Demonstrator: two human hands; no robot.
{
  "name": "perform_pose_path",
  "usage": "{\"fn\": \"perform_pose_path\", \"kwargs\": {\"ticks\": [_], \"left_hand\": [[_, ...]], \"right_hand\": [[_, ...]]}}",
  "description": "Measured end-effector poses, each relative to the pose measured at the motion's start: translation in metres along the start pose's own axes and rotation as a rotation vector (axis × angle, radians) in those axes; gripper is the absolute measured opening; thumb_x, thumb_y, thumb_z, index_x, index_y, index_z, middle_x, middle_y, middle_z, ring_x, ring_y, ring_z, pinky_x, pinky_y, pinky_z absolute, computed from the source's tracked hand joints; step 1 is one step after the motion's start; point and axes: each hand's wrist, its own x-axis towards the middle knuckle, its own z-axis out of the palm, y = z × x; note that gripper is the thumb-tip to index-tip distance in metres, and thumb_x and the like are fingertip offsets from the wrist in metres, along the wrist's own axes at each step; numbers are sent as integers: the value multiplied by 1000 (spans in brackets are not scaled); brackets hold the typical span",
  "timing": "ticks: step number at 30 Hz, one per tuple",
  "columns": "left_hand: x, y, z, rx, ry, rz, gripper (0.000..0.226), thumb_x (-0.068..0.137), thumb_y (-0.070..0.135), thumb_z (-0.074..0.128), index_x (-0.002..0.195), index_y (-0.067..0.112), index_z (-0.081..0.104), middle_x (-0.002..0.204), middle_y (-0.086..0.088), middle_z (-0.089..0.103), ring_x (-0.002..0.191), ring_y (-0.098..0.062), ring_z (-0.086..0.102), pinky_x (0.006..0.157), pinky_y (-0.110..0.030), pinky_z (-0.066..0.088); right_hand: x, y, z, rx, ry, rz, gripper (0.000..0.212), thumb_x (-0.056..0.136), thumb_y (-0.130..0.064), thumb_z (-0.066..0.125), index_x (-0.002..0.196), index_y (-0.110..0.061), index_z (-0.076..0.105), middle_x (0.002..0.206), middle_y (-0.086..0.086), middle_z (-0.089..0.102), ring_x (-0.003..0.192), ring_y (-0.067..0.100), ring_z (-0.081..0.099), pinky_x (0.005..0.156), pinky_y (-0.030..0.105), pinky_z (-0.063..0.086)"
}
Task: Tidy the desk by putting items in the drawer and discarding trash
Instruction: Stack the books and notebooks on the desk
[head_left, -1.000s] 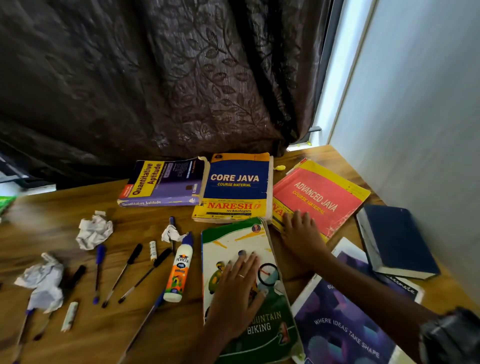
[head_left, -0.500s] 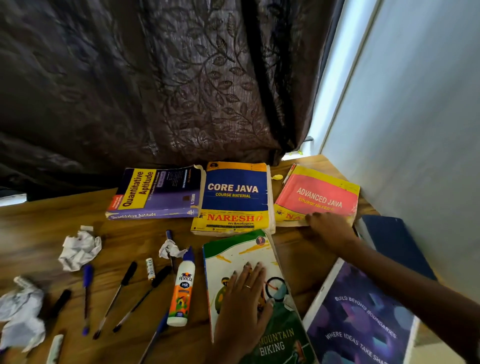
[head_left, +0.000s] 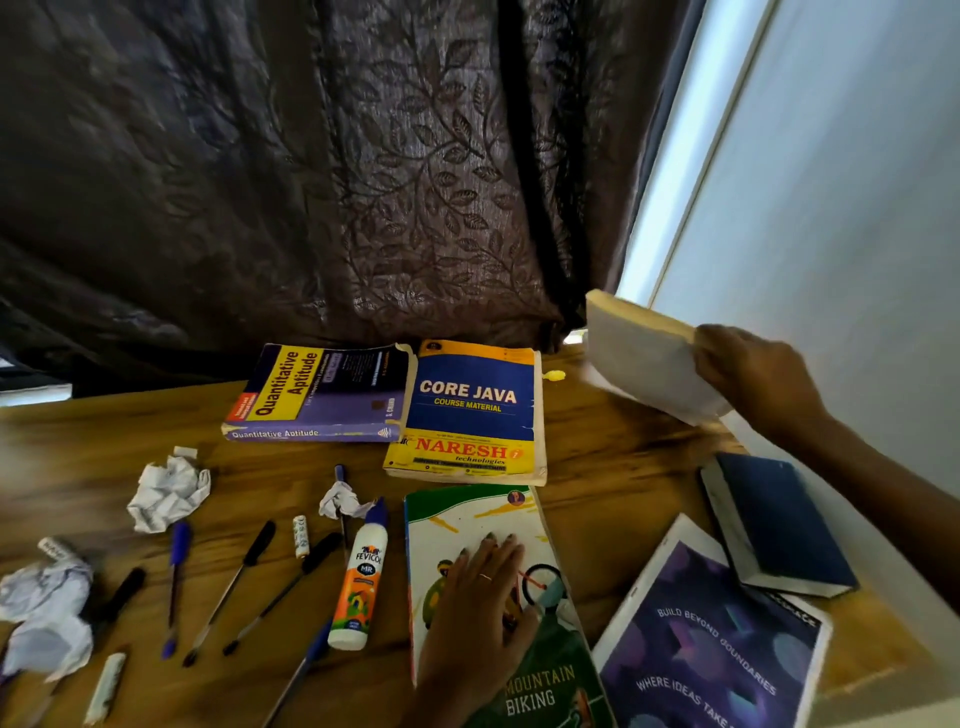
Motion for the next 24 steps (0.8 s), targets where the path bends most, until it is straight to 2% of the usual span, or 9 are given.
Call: {"fn": "perform_pose_path", "kwargs": {"ticks": [3,7,9,10,12,15,18,21,24], "left_hand": [[-2,5,-8,-171,71,-60,84,76,81,3,143,39,32,148,29,14,140,8,1,120,-24,4],[5,12,-24,-881,128,-290,63,77,73,35,118,32,59,131,4,58,128,-14,48,110,-38,34],[13,1,-35,-1358,141,-412,79,65,81,47,113,20,64,119,-13,66,113,-28,60,104,-46,38],[15,-6,-41,-1568,160,-491,81,64,80,51,111,15,66,116,-20,65,108,-34,61,103,-51,39],[17,-20,-48,-1809,138,-622,69,80,68,45,112,10,65,112,-21,62,101,-36,61,96,-54,41],[16,-29,-48,-1660,101,-688,44,92,44,43,121,14,59,118,-13,64,104,-29,62,91,-48,46],[15,-18,-46,-1262,114,-650,25,89,25,59,114,22,61,110,-6,69,97,-18,66,84,-38,54],[13,-6,-46,-1122,196,-613,35,87,9,63,119,19,58,94,9,67,84,-4,64,60,-14,52],[13,-4,-48,-1039,192,-575,38,87,6,63,124,11,58,94,10,66,85,-2,64,59,-12,52]], "right_hand": [[-4,-20,-27,24,81,-62,36,93,-35,43,99,-2,57,74,17,63,55,31,59,52,33,52],[-46,-78,-38,-9,167,-207,25,89,-22,42,100,-11,61,77,9,68,64,21,63,53,30,53],[-72,-110,-31,2,200,-441,27,99,-15,27,98,-13,54,84,2,68,81,9,59,72,17,49],[-88,-122,-24,39,168,-576,27,101,-15,24,100,-13,52,90,1,67,89,8,56,85,20,46],[-124,-134,-2,87,23,-725,21,98,-16,33,99,-15,54,95,-3,66,90,8,59,89,25,47],[-171,-131,37,59,-255,-739,34,101,-15,30,91,-23,61,88,-10,65,79,6,63,76,33,57],[-189,-126,54,147,-477,-663,32,101,-23,33,87,-28,62,84,-13,64,80,5,62,77,34,56],[-178,-131,47,191,-565,-534,37,98,-33,32,87,-28,66,86,-11,67,83,7,64,75,32,56],[-160,-133,35,344,-615,-473,58,90,-58,26,102,-17,65,104,1,66,100,17,59,90,30,47]]}}
